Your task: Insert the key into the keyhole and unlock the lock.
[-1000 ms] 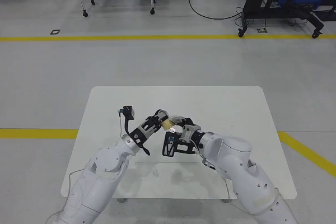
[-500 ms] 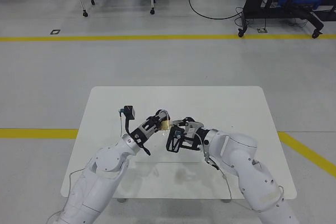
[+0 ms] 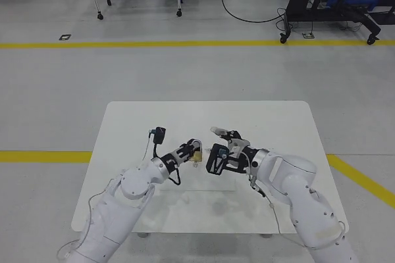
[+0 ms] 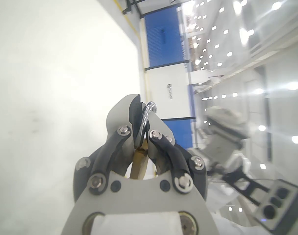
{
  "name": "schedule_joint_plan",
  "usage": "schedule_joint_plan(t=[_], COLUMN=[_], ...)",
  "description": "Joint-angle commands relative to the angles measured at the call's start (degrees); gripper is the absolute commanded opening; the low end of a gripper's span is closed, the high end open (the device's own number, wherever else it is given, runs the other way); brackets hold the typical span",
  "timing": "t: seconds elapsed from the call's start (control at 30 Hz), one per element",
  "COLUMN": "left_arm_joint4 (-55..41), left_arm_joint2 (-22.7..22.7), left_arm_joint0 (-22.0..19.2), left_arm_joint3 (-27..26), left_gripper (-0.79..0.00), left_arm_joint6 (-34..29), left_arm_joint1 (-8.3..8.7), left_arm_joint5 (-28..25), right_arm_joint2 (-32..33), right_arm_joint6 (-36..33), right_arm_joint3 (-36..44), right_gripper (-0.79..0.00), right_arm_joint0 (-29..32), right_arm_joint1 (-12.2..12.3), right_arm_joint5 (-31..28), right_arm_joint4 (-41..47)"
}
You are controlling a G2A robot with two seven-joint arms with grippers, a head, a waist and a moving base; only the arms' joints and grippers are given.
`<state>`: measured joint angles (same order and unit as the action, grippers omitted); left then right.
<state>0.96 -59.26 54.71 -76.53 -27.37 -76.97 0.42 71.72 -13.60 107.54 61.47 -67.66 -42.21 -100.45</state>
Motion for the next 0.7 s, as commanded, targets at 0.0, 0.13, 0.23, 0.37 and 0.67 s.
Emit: schedule_joint_plan(t=[0.0,0.13,0.23,0.37,0.67], left_arm_joint4=[5.8,14.8,18.8,20.5,25.7], left_arm_joint2=[1.6,4.3,5.8,6.9,6.0], left_arm_joint0=[-0.4,-1.0,-1.5,-1.9,-0.8], left_arm_joint3=[0.5,1.1,1.5,2.1,1.7], left_gripper=[-0.785,-0.785,-0.785,-0.6,0.0], left_arm_joint6=[-1.3,-3.4,-4.2,-4.3,-4.6], left_arm_joint1=[0.12,0.33,0.27,-0.03,0.49], left_arm_joint5=[1.3,4.1,6.3,7.8,9.4], right_arm_joint2=[3.1,8.6,8.6,8.6,8.6], right_arm_joint6=[3.0,8.7,8.7,8.7,8.7], right_arm_joint3=[0.7,1.2,1.2,1.2,1.2], right_gripper=[0.0,0.0,0.0,0.0,0.0], right_arm_joint0=[1.6,4.6,4.6,4.6,4.6], right_arm_joint1=[0.4,1.1,1.1,1.1,1.1], right_arm_joint5=[-0.3,-1.5,-1.5,-1.5,-1.5], right_arm_joint4=[2.0,6.0,6.0,6.0,6.0])
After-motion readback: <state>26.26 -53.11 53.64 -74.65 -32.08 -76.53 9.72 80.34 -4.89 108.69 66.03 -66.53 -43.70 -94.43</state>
